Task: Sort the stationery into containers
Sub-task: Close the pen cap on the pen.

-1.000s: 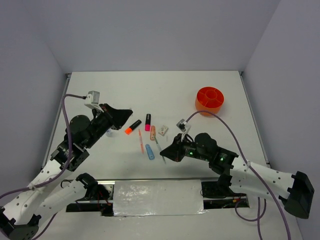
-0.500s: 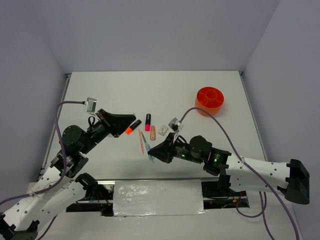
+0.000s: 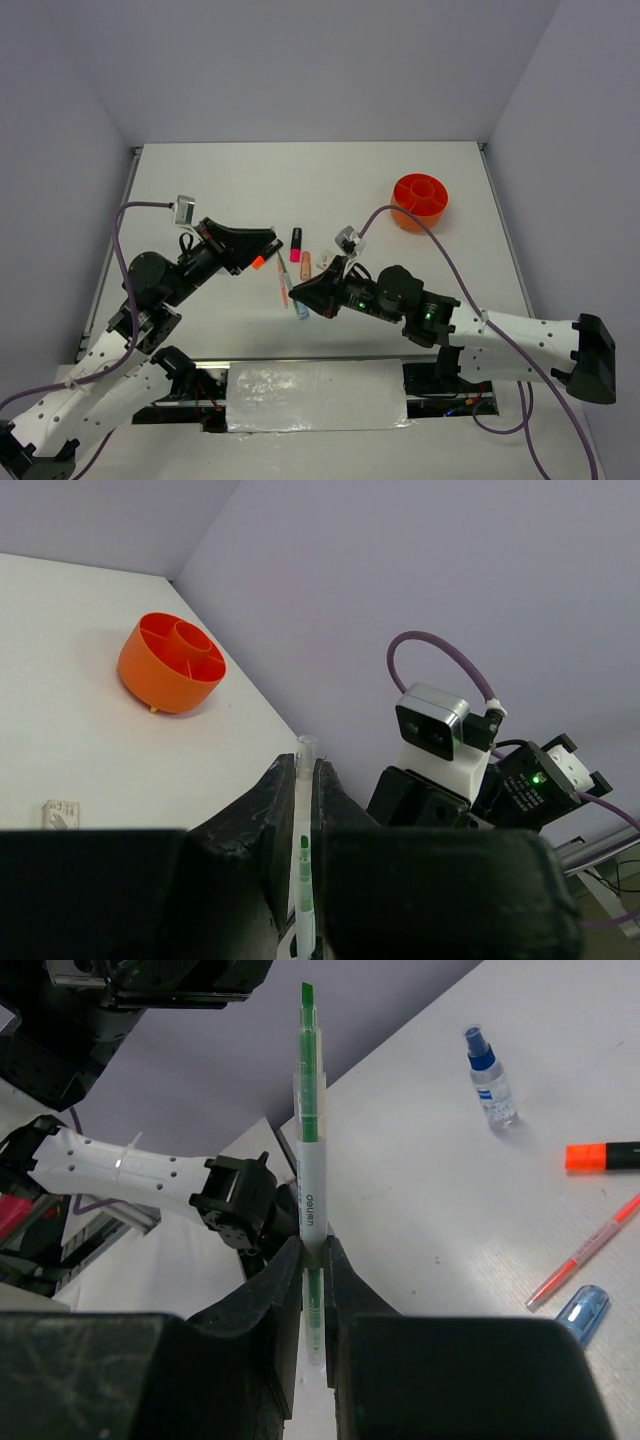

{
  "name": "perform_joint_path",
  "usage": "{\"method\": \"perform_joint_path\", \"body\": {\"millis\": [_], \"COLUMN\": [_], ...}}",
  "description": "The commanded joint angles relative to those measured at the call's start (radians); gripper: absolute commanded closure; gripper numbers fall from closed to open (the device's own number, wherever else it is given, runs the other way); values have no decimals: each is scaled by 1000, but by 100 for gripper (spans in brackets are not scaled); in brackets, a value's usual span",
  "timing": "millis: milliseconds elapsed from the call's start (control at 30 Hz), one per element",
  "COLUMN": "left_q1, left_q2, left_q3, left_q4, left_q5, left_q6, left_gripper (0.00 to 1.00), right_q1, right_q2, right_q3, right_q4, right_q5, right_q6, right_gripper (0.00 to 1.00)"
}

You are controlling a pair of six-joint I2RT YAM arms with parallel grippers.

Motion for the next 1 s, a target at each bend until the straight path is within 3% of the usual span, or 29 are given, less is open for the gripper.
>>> {"method": "perform_joint_path", "body": {"millis": [0, 967], "left_q1": [-5, -5], "left_q2": [-1, -7], "left_q3": [-8, -72], "left_q4": [83, 140], "left_q5": [22, 49], "left_q6": [-6, -39], "left_gripper": [98, 96], "right_q1": [10, 10], "right_q2": [1, 50], "right_q3": [54, 123], "right_q4": [46, 27], "right_q5": [47, 111], "right_q6": [-27, -51], "right_gripper": [100, 100]}}
